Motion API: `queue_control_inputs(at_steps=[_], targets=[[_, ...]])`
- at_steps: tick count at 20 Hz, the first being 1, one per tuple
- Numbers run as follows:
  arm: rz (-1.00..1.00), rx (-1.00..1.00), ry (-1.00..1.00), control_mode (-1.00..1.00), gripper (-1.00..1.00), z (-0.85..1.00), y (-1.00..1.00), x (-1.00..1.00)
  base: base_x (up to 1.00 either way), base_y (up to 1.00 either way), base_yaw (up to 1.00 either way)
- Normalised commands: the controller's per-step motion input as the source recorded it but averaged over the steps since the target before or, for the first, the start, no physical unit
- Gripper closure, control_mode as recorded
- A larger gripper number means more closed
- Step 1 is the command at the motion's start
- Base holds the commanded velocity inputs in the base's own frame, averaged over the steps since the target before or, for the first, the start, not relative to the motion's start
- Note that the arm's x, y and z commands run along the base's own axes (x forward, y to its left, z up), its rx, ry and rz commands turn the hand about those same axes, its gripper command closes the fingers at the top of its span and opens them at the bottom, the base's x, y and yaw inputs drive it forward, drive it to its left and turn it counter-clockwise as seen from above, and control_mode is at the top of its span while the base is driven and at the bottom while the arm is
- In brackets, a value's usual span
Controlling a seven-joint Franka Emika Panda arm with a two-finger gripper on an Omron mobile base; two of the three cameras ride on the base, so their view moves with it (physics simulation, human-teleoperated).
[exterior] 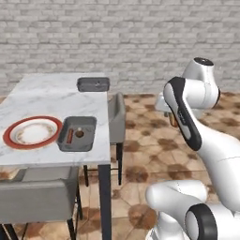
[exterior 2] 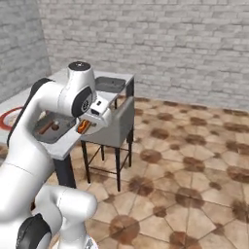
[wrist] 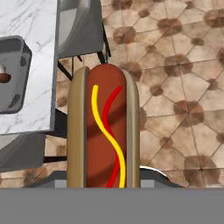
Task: Place one cooked food and one vegetable from the large plate to each tupperware container.
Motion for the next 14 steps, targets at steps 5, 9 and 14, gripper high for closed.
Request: queue_control_inputs(at_steps=[5,9,14], targets=[[0.00,0.00,0.00,1.00,1.00,0.00,0.00,0.00,0.64,-0.94,0.55],[0.00,0.00,0.00,1.00,1.00,0.00,0.00,0.00,0.59,-0.82,0.64],[0.00,0.00,0.00,1.00,1.00,0.00,0.00,0.00,0.49,-0.87,0.63]])
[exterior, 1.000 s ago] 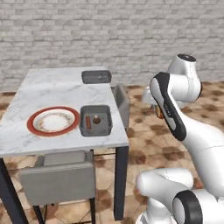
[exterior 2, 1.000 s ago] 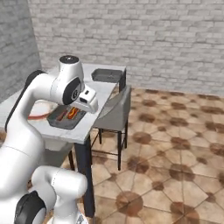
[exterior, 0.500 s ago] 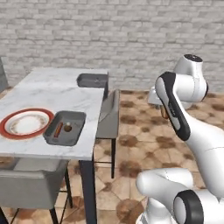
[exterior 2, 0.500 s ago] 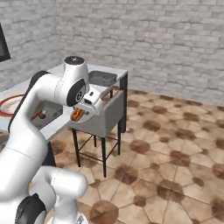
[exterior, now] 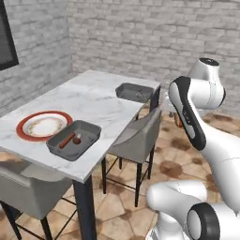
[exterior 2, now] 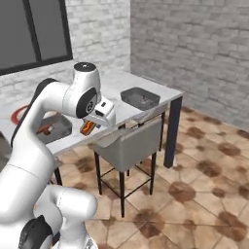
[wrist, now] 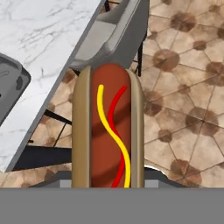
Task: Place one cooked food and one vegetable from the large plate to each tupperware container.
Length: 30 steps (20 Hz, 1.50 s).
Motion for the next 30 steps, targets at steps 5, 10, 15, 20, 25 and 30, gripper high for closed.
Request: queue_control_inputs(at_steps=[5,10,15,20,25,30], targets=[[0.00,0.00,0.00,1.00,1.00,0.00,0.00,0.00,0.33,-0.92,0.63],[0.00,0.00,0.00,1.00,1.00,0.00,0.00,0.00,0.24,-0.95,0.63],[0.00,0.00,0.00,1.00,1.00,0.00,0.00,0.00,0.24,-0.96,0.62],[0.00,0.00,0.00,1.00,1.00,0.00,0.00,0.00,0.08,-1.00,0.49],[0.00,0.00,0.00,1.00,1.00,0.00,0.00,0.00,0.07,-0.99,0.38],[0.00,0.00,0.00,1.00,1.00,0.00,0.00,0.00,0.38,-1.00,0.38]])
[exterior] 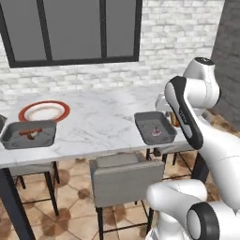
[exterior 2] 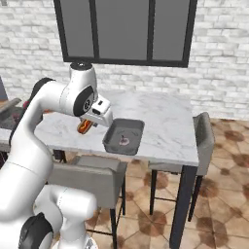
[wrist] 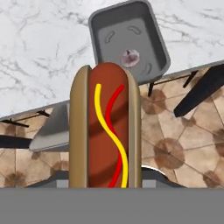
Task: Place one cooked food and one vegetable from the large plate to each tupperware container.
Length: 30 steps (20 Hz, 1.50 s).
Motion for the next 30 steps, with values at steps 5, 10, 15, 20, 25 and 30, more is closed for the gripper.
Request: queue_control_inputs(at_steps=[5,10,15,20,25,30], targets=[[0.00,0.00,0.00,1.00,1.00,0.00,0.00,0.00,0.20,-0.83,0.32],[0.00,0.00,0.00,1.00,1.00,0.00,0.00,0.00,0.96,0.03,0.04],[0.00,0.00,0.00,1.00,1.00,0.00,0.00,0.00,1.00,-0.01,0.00],[0.00,0.00,0.00,-1.00,1.00,-0.09,0.14,0.35,0.57,0.10,-0.01],[0.00,0.00,0.12,-1.00,1.00,-0.54,0.45,0.75,0.00,0.00,0.00],[0.00,-0.01,0.23,-1.00,1.00,-0.67,0.07,0.66,0.00,0.00,0.00]])
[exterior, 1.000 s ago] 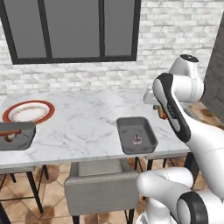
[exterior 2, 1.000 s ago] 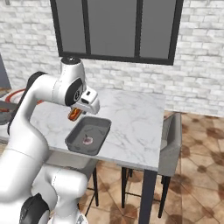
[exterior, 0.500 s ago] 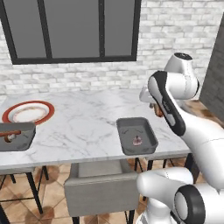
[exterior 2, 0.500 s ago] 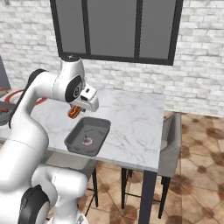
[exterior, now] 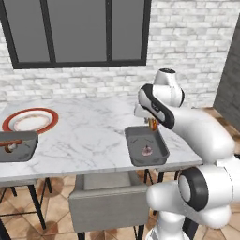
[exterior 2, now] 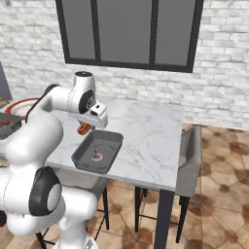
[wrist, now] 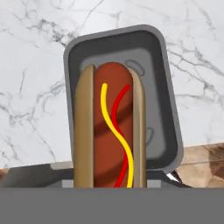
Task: Place one cooked food and one vegetable from the large plate to each tupperware container.
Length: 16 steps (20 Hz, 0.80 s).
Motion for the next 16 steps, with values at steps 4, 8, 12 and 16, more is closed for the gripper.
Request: queue_control_inputs(at_steps=[4,8,12,16], targets=[[0.00,-0.01,0.20,-1.00,1.00,-0.66,-0.04,0.62,0.00,0.00,0.00],[0.00,-0.02,0.17,-1.00,1.00,-0.68,0.03,0.33,0.00,0.00,0.00],[0.00,-0.01,0.10,-1.00,1.00,-0.58,0.02,0.28,0.00,0.00,0.00],[0.00,0.00,0.05,-1.00,1.00,-0.64,0.00,0.21,0.00,0.00,0.00]])
